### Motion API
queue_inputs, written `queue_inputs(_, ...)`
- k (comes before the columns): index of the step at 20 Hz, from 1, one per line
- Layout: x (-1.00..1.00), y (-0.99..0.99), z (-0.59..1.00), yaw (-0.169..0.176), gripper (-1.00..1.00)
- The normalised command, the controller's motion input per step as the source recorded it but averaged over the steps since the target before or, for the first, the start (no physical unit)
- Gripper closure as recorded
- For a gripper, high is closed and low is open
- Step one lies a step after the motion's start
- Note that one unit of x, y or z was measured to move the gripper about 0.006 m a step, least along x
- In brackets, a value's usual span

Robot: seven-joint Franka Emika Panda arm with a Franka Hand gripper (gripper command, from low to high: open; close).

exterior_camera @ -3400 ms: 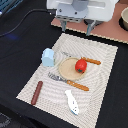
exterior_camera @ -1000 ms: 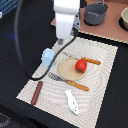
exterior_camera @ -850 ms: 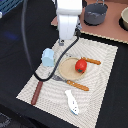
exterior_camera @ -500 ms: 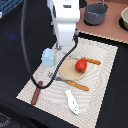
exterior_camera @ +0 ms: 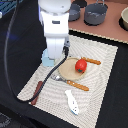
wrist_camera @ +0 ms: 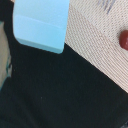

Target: Interact with the objects in diverse but meaningful ways.

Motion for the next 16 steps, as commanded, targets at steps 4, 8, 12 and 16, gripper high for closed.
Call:
queue_inputs(4, -0.38, 0.05, -0.06, -0.112, -1.00)
queue_inputs(8, -0.36, 0.05, -0.04, -0.124, -1.00)
queue_inputs(12, -0.41, 0.10, -0.04, -0.080, -1.00)
queue_inputs(16, -0.50, 0.13, -0.19, -0.002, -1.00)
